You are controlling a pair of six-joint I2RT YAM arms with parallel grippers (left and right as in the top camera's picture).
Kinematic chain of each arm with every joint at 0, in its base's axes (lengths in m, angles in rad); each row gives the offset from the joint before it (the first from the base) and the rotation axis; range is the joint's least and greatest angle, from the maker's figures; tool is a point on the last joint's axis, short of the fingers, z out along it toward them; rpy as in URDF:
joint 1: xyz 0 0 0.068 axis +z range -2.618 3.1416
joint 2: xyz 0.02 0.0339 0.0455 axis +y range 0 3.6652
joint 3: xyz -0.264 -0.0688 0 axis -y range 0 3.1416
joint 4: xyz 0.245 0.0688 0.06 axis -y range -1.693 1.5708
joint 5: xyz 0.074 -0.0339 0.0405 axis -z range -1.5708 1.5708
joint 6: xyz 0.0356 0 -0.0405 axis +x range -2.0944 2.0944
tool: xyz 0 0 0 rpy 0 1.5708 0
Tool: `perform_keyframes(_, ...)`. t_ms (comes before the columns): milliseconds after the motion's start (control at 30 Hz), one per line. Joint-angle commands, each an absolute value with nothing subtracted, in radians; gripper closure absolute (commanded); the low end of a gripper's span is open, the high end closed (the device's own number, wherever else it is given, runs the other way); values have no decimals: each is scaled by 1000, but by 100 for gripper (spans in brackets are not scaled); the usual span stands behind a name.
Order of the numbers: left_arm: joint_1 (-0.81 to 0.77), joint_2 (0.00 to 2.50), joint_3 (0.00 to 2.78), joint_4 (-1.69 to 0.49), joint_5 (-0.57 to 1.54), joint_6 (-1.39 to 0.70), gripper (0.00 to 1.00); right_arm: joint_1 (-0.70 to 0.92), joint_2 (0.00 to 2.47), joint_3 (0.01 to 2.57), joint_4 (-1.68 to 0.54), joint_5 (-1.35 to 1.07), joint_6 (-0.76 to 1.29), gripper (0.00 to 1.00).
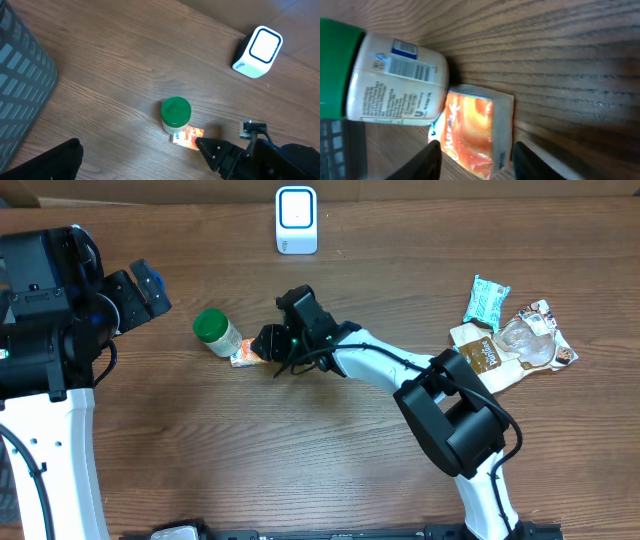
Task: Scan the item barcode
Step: 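Reach the right gripper left toward the orange Kleenex packet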
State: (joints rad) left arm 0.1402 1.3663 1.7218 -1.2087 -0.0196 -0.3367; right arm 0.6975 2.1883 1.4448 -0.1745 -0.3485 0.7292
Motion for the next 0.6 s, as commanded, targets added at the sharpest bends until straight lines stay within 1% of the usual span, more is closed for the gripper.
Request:
perform_keyframes(0,144,1370,1721,-1208,-27,-328,1,711,2222,1460,-161,-303,733,59)
perform_keyframes(100,144,1370,1721,-1208,-27,-329,0,716,2240,1460,-159,-303,733,65)
perform_keyframes(233,144,1370,1721,-1208,-26,-329,0,724,2242,1460,-158,-299,733,69)
perform_keyframes(333,144,1370,1721,-1208,-27,-328,0,733,2243,1460,-165,-289,733,70)
perform_keyframes(400,144,1370,1721,-1208,-26,-329,0,741,2243,1460,-178,-260,732,76)
perform_keyframes(433,144,1370,1721,-1208,-27,-329,1,747,2243,1460,-185,-246,733,82)
perform_keyframes(533,144,1370,1721,-1208,-27,-329,1,751,2243,1460,-189,-244,733,96)
perform_keyframes(567,144,1370,1721,-1208,-27,-329,0,751,2243,1460,-191,-244,733,96)
